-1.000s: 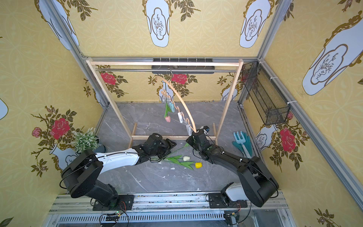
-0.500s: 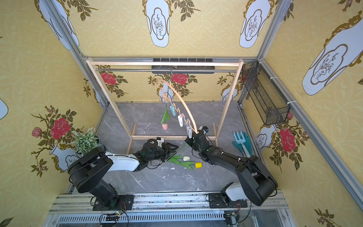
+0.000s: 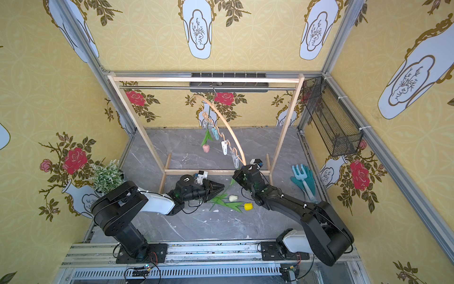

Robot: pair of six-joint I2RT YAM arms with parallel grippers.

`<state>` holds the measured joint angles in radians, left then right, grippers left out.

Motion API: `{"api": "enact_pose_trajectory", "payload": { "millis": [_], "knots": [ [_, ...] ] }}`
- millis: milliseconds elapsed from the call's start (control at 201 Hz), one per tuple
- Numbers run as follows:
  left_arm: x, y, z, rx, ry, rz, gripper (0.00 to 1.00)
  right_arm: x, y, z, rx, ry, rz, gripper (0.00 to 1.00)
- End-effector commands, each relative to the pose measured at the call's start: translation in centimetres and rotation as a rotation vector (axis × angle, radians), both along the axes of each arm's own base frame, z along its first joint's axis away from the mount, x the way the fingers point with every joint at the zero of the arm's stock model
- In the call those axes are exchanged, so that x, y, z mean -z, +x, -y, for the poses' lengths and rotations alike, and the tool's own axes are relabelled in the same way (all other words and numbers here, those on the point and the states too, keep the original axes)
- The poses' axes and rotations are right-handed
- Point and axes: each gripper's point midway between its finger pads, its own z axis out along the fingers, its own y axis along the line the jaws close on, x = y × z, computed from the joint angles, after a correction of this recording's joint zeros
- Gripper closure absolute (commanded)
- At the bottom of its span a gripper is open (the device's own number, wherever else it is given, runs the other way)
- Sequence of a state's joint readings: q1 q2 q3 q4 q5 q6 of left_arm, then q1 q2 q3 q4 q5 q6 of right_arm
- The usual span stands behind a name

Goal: Dry the flowers on a clothes hanger
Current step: Pick up the flower at the center of the board.

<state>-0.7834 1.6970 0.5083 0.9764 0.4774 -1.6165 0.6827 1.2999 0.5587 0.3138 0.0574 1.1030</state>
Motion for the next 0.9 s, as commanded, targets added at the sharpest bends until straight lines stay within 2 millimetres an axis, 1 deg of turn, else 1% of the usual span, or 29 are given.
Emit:
{"api": "enact_pose_trajectory", "payload": {
  "millis": [0,55,119,164,234,244,309,349,403,443,513,558,667,702,777,841,891],
  "knots": [
    [1.3,-1.0,-0.2,0.057,0.052,-0.012,0.87,-1.4,-0.1,-0.4,-0.042,-0.044,0.055,0.82],
    [1.9,-1.2,-0.5,0.069,0.087,-0.02,0.9,-2.2,-0.4,-0.6,-0.068,-0.08,0.083,0.68],
    [2.0,-1.2,-0.9,0.079,0.11,-0.007,0.91,-2.8,-1.0,-0.5,-0.091,-0.136,0.097,0.59],
    [2.0,-1.2,-1.0,0.087,0.126,0.005,0.91,-2.9,-1.5,-0.1,-0.107,-0.173,0.091,0.57],
    [2.2,-1.3,-1.2,0.108,0.171,0.019,0.93,-2.2,-2.5,1.0,-0.109,-0.232,0.043,0.55],
    [2.4,-1.3,-1.3,0.112,0.185,0.019,0.94,-2.3,-2.6,1.2,-0.107,-0.237,0.042,0.55],
    [2.7,-1.3,-1.6,0.13,0.254,0.049,0.94,-1.1,-3.9,2.4,-0.093,-0.287,-0.016,0.53],
    [2.9,-1.3,-2.1,0.137,0.305,0.07,0.91,-0.1,-4.7,3.0,-0.083,-0.305,-0.066,0.53],
    [2.8,-1.0,-2.6,0.142,0.366,0.115,0.82,1.3,-5.7,3.2,-0.081,-0.305,-0.12,0.55],
    [2.7,-0.9,-3.0,0.147,0.406,0.145,0.78,2.2,-6.4,2.8,-0.084,-0.294,-0.145,0.56],
    [2.5,-0.8,-3.5,0.158,0.46,0.189,0.75,3.6,-7.4,1.5,-0.092,-0.279,-0.171,0.57],
    [2.6,-0.9,-3.8,0.172,0.488,0.195,0.74,4.9,-8.0,0.8,-0.081,-0.298,-0.212,0.57],
    [2.6,-1.3,-4.2,0.184,0.507,0.212,0.69,7.1,-8.7,-0.6,-0.056,-0.314,-0.283,0.57],
    [2.6,-1.4,-4.3,0.186,0.511,0.219,0.68,7.6,-8.6,-1.3,-0.057,-0.296,-0.296,0.57],
    [2.6,-1.6,-4.5,0.19,0.517,0.229,0.67,8.0,-8.1,-2.5,-0.067,-0.266,-0.29,0.57],
    [2.7,-1.8,-4.5,0.193,0.522,0.231,0.67,8.3,-7.5,-2.2,-0.04,-0.271,-0.291,0.56],
    [2.6,-1.8,-4.4,0.197,0.519,0.236,0.66,8.0,-6.9,-2.0,-0.024,-0.267,-0.269,0.57]
  ]
}}
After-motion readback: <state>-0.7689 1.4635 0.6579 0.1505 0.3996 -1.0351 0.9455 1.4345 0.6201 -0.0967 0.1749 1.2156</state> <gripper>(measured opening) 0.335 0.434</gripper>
